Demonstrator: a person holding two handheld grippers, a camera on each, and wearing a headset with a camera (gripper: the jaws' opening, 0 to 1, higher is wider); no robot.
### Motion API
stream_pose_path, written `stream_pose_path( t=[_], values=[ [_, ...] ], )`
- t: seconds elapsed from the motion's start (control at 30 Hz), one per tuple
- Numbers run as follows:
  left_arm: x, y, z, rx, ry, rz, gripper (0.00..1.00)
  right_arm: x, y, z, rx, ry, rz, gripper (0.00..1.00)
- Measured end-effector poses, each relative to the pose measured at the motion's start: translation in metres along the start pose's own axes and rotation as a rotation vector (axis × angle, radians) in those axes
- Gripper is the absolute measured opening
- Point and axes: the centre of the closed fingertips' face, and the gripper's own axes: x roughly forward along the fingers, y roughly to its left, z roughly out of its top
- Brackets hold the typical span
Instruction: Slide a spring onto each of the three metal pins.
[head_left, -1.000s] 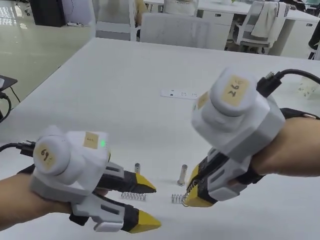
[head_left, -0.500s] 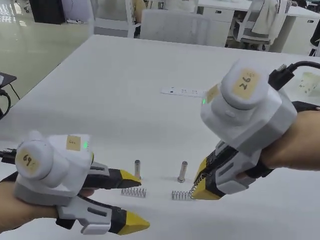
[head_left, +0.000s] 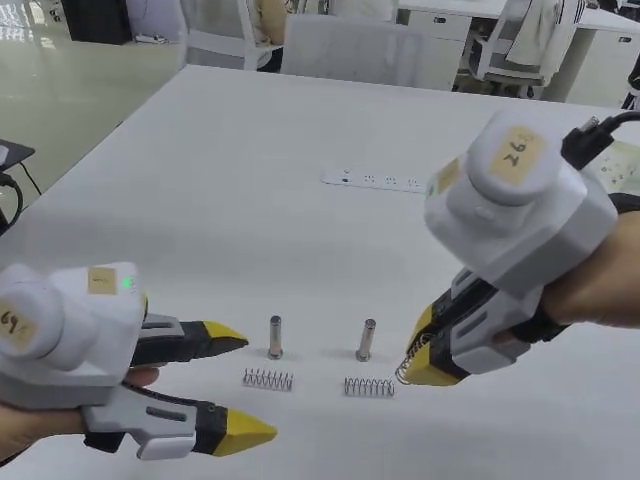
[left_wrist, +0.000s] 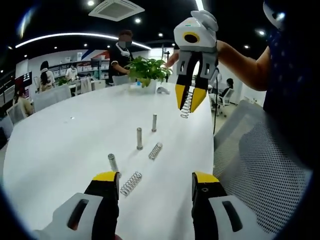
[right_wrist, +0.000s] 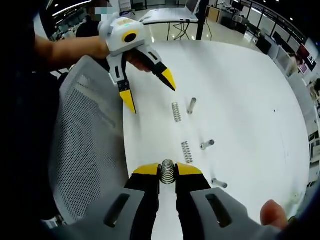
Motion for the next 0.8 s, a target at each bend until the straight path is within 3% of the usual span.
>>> stream_pose_path(
  t=[0.47, 0.8],
  values=[
    [-0.004, 0.016, -0.007, -0.028, -0.027, 0.069, 0.65, -0.013, -0.024, -0.014, 0.045, 0.016, -0.05, 0.09],
    [-0.005, 0.023, -0.011, -0.035, -0.032, 0.089, 0.68, -0.025, -0.047, -0.026, 0.08, 0.03, -0.092, 0.09]
  ],
)
